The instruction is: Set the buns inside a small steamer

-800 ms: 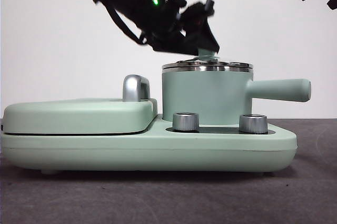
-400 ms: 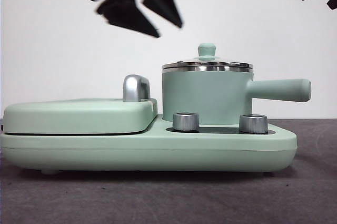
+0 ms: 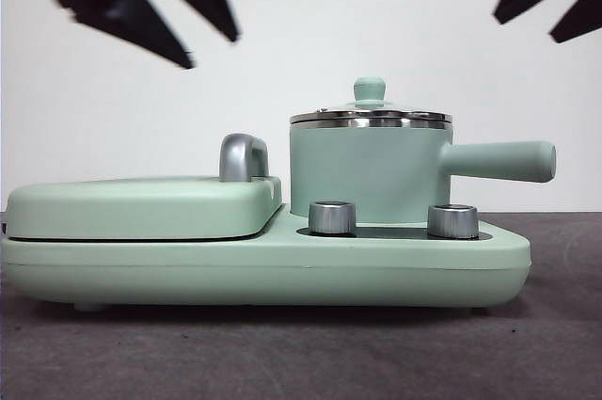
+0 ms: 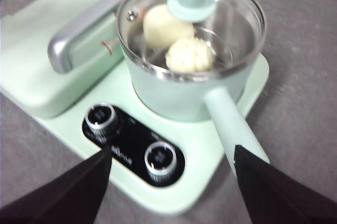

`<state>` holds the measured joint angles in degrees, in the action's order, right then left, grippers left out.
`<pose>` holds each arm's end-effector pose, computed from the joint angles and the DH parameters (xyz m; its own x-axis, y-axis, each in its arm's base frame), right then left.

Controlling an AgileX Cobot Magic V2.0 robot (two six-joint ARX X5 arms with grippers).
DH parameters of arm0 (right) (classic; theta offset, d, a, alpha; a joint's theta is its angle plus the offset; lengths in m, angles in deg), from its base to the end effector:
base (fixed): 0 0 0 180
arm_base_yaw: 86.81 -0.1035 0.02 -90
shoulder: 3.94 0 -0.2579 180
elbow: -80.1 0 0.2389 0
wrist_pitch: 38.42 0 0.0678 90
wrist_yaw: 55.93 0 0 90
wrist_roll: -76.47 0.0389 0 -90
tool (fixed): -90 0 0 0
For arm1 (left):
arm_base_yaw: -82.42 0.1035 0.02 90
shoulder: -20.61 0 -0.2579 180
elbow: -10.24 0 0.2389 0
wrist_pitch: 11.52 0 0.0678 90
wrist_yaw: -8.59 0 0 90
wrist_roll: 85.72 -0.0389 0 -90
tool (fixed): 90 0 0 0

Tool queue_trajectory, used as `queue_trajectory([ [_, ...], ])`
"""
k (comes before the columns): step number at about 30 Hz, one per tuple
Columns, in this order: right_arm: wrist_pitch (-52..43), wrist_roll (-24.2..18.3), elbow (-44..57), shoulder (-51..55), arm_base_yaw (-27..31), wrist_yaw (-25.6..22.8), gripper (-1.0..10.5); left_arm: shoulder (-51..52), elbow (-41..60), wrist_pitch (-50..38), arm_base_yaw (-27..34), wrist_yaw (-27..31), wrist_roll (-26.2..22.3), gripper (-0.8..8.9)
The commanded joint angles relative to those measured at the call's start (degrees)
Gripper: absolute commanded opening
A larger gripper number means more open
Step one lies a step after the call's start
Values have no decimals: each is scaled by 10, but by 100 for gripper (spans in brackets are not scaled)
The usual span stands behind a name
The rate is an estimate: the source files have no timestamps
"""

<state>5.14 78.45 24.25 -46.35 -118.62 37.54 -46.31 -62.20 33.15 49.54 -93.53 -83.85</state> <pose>0.1298 0.0833 0.2795 0.7018 0.5065 -0.5009 -0.5556 0.8293 0.0602 0.1961 -0.1365 0.2969 0.5228 -0.5879 -0.6173 0.6499 0.7435 -0.1578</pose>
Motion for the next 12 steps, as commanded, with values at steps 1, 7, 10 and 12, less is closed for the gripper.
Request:
queue_trajectory([
  [1,-34,6,-3,-17,-3,3,370,50,45,-12,8,3,20,312],
  [7,-85,7,-3,-45,-4,28,370,176,137,-37,36,26,81,312],
  [10,-94,6,-3,-49,-4,41,370,211,151,-40,42,37,95,312],
  [12,-95,8,-3,-47,-4,51,370,222,151,-39,42,37,99,312],
])
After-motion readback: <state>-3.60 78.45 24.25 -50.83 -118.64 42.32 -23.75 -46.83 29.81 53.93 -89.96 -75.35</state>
